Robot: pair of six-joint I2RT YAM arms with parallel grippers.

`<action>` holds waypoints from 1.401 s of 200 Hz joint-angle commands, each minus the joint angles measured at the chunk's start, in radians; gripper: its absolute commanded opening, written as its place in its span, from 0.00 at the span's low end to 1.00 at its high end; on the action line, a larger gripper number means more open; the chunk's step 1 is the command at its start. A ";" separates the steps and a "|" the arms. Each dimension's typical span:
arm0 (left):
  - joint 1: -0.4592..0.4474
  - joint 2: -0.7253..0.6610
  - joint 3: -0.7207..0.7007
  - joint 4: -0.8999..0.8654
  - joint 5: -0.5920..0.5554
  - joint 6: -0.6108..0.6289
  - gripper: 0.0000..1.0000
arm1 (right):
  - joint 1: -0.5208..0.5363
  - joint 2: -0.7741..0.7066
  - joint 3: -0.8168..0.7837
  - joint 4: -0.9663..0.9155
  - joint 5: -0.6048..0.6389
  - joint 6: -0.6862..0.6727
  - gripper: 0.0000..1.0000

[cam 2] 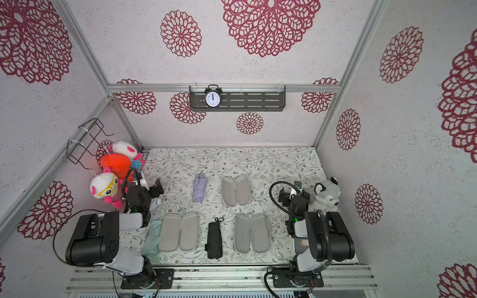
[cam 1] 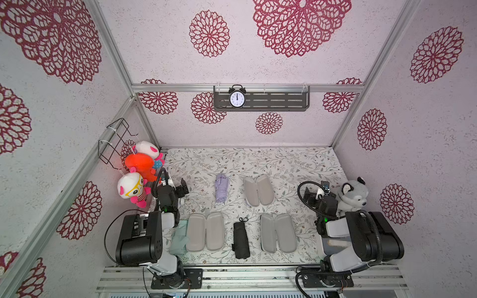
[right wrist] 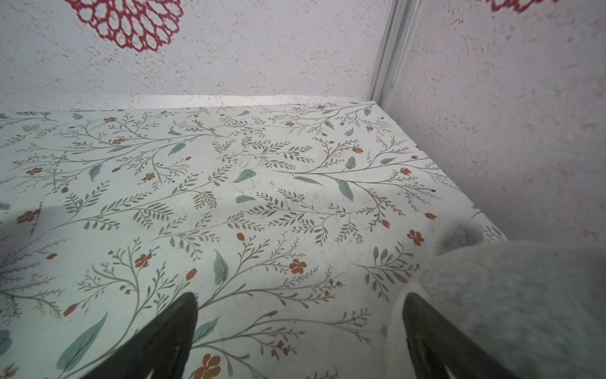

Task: Put umbrellas into zippered umbrella sleeves
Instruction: Pick up the umbrella from the center of the board.

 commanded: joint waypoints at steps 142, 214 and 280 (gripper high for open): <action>-0.003 -0.003 -0.005 0.010 0.002 0.019 0.98 | 0.003 -0.005 0.013 0.046 0.011 -0.002 0.99; -0.003 -0.006 -0.011 0.019 0.002 0.020 0.98 | 0.003 -0.008 0.001 0.065 0.027 0.001 0.99; -0.004 -0.241 0.020 -0.245 -0.001 -0.016 0.98 | 0.002 -0.314 0.093 -0.370 0.035 0.058 0.99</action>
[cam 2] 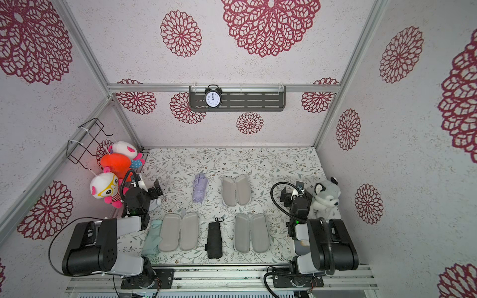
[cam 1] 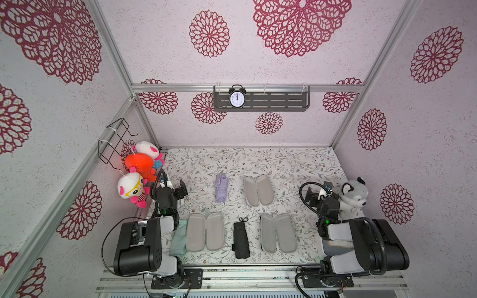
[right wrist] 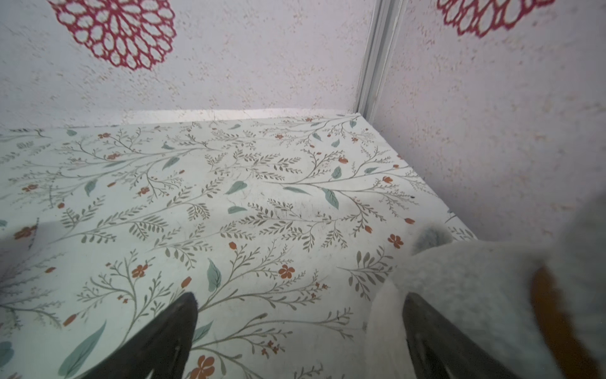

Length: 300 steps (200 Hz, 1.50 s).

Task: Put umbrellas into zippered umbrella sleeves
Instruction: Pick up the umbrella from the center of the board.

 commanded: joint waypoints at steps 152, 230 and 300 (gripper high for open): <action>-0.009 -0.857 -0.051 -0.530 0.411 -0.749 0.98 | -0.050 -0.716 0.169 -0.867 -0.723 0.571 0.99; -0.618 -0.722 0.175 -1.188 0.002 -0.697 0.97 | 0.276 -0.692 0.223 -1.286 -0.276 0.504 0.99; -1.147 -0.254 0.426 -1.428 -0.314 -0.905 0.89 | 0.293 -0.756 0.197 -1.344 -0.264 0.503 0.99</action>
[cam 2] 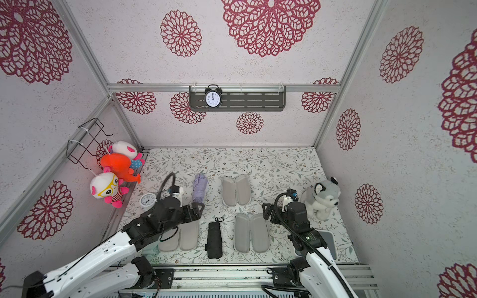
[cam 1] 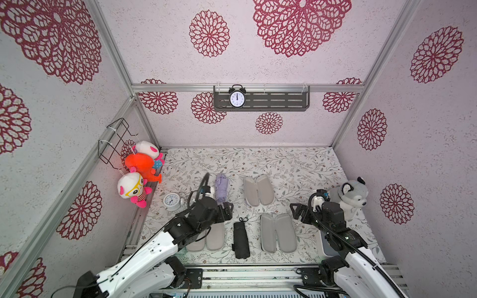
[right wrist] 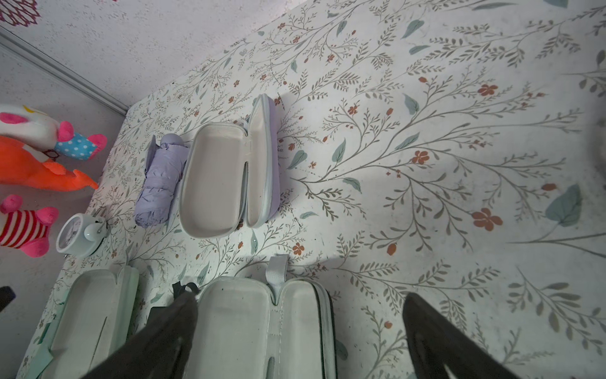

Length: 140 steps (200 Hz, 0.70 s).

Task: Put umbrellas into zippered umbrella sleeves
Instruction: Pick up the umbrella from the center of the board.

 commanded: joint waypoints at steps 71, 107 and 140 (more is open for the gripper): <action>-0.257 0.515 0.272 -0.237 -0.050 -0.192 0.87 | 0.005 -0.078 -0.013 -0.043 0.030 -0.008 0.99; -0.268 0.634 0.308 -0.267 0.003 -0.217 0.87 | 0.005 -0.062 -0.019 -0.026 0.009 -0.010 0.99; -0.269 0.634 0.274 -0.300 -0.038 -0.262 0.87 | 0.006 -0.075 -0.042 -0.014 0.003 -0.004 0.99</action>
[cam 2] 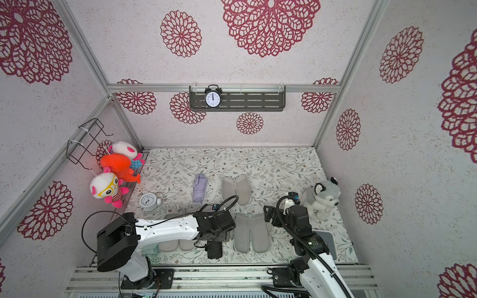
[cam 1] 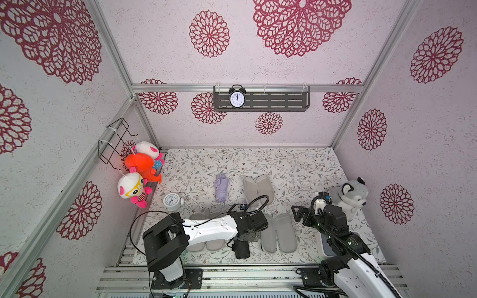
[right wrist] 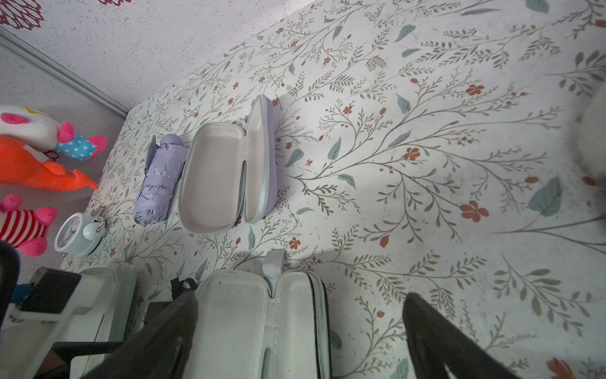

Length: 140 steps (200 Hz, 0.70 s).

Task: Put umbrellas into zippered umbrella sleeves
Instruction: Pick up the umbrella from the center of the board.

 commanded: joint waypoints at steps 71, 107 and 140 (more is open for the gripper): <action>-0.006 0.063 -0.029 0.029 0.000 -0.046 0.75 | 0.004 -0.038 -0.012 0.017 -0.013 -0.002 0.99; -0.002 0.081 -0.045 0.058 0.031 -0.050 0.64 | 0.004 -0.033 -0.010 0.017 -0.008 -0.003 0.99; -0.002 0.047 0.019 -0.023 -0.032 -0.033 0.54 | 0.003 -0.033 -0.013 0.025 -0.014 -0.002 0.99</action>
